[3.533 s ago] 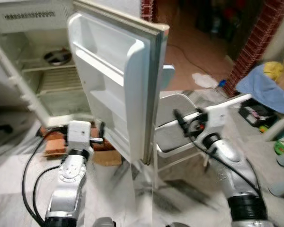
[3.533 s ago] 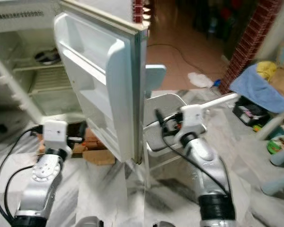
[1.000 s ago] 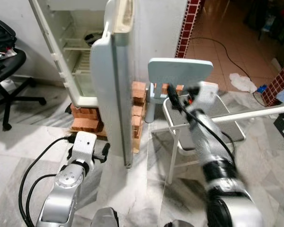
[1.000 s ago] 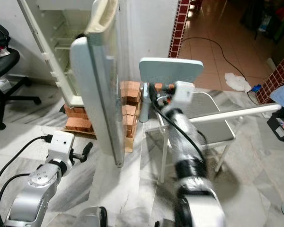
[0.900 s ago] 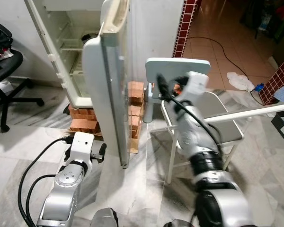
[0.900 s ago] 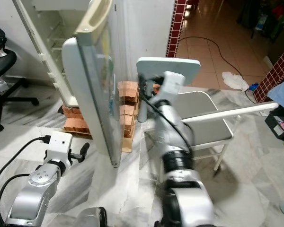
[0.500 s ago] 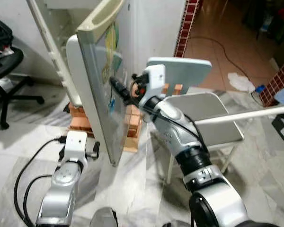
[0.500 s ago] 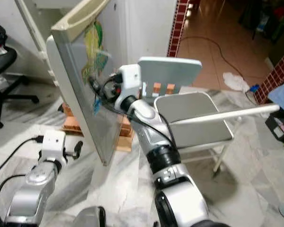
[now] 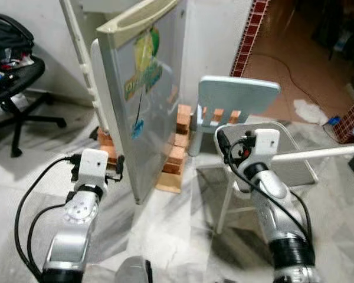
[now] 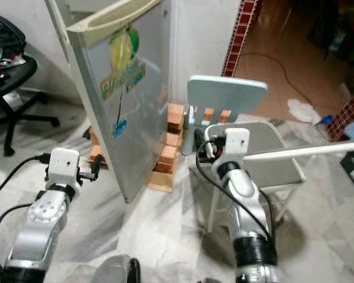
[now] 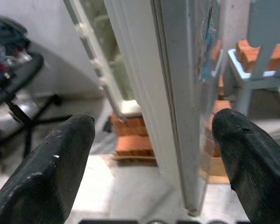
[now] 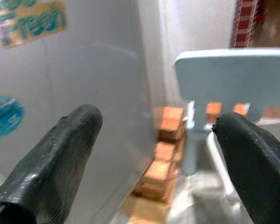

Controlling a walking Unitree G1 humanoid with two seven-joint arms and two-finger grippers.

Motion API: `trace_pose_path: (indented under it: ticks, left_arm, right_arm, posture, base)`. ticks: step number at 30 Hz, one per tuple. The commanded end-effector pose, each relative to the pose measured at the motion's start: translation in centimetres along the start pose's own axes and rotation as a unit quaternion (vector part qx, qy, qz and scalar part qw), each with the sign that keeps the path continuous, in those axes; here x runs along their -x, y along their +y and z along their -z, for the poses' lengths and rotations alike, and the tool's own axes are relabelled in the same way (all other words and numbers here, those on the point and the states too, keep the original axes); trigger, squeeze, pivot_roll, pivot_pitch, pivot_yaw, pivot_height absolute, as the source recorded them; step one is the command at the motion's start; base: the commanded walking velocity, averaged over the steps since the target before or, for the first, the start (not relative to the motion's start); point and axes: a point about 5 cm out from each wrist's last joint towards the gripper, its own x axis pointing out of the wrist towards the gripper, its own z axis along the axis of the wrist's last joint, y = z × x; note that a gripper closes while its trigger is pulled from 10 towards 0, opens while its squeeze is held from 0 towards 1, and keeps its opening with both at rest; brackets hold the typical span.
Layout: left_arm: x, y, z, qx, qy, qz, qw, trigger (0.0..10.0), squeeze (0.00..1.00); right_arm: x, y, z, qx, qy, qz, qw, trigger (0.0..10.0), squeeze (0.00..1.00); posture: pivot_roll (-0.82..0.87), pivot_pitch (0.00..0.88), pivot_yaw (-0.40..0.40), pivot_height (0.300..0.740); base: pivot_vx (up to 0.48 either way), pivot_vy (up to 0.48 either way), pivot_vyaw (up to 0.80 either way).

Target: Restocking fridge

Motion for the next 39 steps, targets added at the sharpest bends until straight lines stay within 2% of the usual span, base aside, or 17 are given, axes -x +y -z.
trace_pose_path:
  ticks: [1,8,11,15,17,19,20,22,23,25,30,39]
  left_arm:
    - [-0.2,-0.6,-0.4,0.007,-0.017,0.015,1.0,10.0,0.0]
    - [-0.3,-0.4,-1.2,0.016,-0.037,0.018,0.999,10.0,0.0]
    - [-0.2,-0.4,-0.8,0.019,-0.035,0.016,0.999,10.0,0.0]
    - [-0.1,-0.6,-0.7,0.025,-0.036,0.022,0.999,10.0,0.0]
    - [0.0,-0.7,-0.8,0.028,-0.039,0.023,0.999,10.0,0.0]
    - [0.0,-0.9,-0.9,0.033,-0.045,0.03,0.998,10.0,0.0]
    - [0.0,-0.9,-0.9,0.033,-0.045,0.03,0.998,10.0,0.0]
    - [0.0,-1.0,-0.8,0.039,-0.044,0.031,0.998,10.0,0.0]
    - [0.1,-1.1,-0.7,0.046,-0.042,0.033,0.998,10.0,0.0]
    - [0.1,-1.4,-0.7,0.054,-0.04,0.042,0.997,10.0,0.0]
    - [0.1,-1.6,-0.8,0.059,-0.036,0.048,0.996,10.0,0.0]
    - [-0.4,-1.0,-1.8,0.056,-0.061,0.039,0.996,10.0,0.0]
  right_arm:
    - [0.9,-0.5,0.1,0.011,0.004,0.018,1.0,10.0,0.0]
    - [1.2,-0.4,0.0,0.003,0.003,0.031,1.0,10.0,0.0]
    - [0.7,-0.1,-0.3,0.067,0.011,0.016,0.998,10.0,0.0]
    - [0.5,0.4,-0.8,0.064,-0.004,-0.006,0.998,10.0,0.0]
    - [0.5,0.3,-1.1,0.065,-0.012,0.01,0.998,10.0,0.0]
    - [0.5,0.5,-1.5,0.103,-0.031,0.009,0.994,10.0,0.0]
    - [0.5,0.5,-1.5,0.103,-0.031,0.009,0.994,10.0,0.0]
    - [0.7,0.7,-1.1,0.061,-0.011,-0.005,0.998,10.0,0.0]
    - [0.9,0.7,-1.1,0.032,-0.017,-0.011,0.999,10.0,0.0]
    - [1.0,0.6,-1.1,0.017,-0.022,-0.006,1.0,10.0,0.0]
    - [1.0,0.7,-1.1,0.013,-0.019,-0.011,1.0,10.0,0.0]
    - [0.6,0.2,-1.6,0.022,-0.024,-0.002,0.999,10.0,0.0]
  posture:
    - [0.07,0.038,0.026,0.74]
    - [0.08,0.035,0.025,0.74]
    - [0.08,0.034,0.025,0.74]
    - [0.07,0.036,0.021,0.74]
    - [0.07,0.037,0.019,0.74]
    - [0.07,0.037,0.016,0.74]
    - [0.07,0.037,0.016,0.74]
    - [0.07,0.039,0.012,0.74]
    - [0.07,0.041,0.012,0.74]
    - [0.07,0.04,0.013,0.74]
    - [0.07,0.041,0.014,0.74]
    - [0.07,0.052,0.013,0.74]
  base:
    - [0.0,0.48,0.0]
    - [0.0,0.48,0.0]
    - [0.0,0.48,0.0]
    - [0.0,0.48,0.0]
    - [0.0,0.48,0.0]
    - [0.0,0.48,0.0]
    - [0.0,0.48,0.0]
    - [0.0,0.48,0.0]
    - [0.0,0.48,0.0]
    - [0.0,0.48,0.0]
    - [0.0,0.48,0.0]
    - [0.0,0.48,-0.77]
